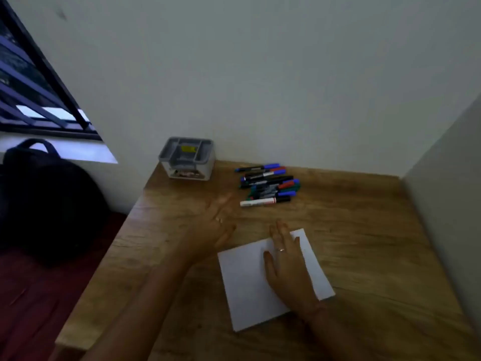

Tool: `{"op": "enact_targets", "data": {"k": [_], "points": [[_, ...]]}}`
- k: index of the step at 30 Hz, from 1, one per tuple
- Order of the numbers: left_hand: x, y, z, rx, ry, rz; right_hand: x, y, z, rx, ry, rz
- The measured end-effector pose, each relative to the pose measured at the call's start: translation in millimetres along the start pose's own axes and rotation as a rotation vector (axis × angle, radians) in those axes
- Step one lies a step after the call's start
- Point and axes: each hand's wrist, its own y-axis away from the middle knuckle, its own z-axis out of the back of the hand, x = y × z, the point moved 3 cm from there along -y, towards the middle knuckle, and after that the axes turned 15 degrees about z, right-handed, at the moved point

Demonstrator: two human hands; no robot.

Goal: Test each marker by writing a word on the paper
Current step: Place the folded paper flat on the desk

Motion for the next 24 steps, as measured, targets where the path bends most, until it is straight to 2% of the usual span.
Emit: {"op": "enact_targets", "data": {"k": [1, 2, 4, 5, 8, 11, 18, 20, 22, 24], "points": [[10.0, 8.9, -13.1, -0.01, 0.006, -0.023, 6.9, 4.2, -9.8, 0.065, 0.029, 0.018], [14.7, 18.9, -22.4, 0.07, 0.062, -0.089, 12.6, 5.7, -18.7, 0.12, 0.085, 0.058], [24.7, 46.7, -46.8, 0.277, 0.218, -0.096, 20.5, 13.4, -36.2, 0.249, 0.131, 0.081], [26.0, 53.5, -56.2, 0.311, 0.272, -0.106, 22.4, 13.6, -41.6, 0.285, 0.147, 0.087], [25.7, 59.0, -70.0, 0.359, 0.222, -0.14, 20.7, 8.2, -47.4, 0.309, 0.209, 0.13], [24.6, 55.9, -76.1, 0.435, 0.189, -0.055, 16.2, 6.5, -51.4, 0.358, 0.254, 0.152], [10.7, 68.5, -83.0, 0.346, 0.193, 0.044, 7.8, 3.8, -46.5, 0.421, 0.327, 0.151], [12.5, 67.3, -84.7, 0.359, 0.183, 0.038, -16.4, -2.2, -26.8, 0.412, 0.359, 0.061], [13.6, 65.4, -85.2, 0.286, 0.138, 0.019, -48.7, -8.7, 0.9, 0.378, 0.428, -0.054], [12.0, 68.1, -88.0, 0.284, 0.121, 0.033, -71.1, -13.6, 22.5, 0.38, 0.437, -0.114]]}}
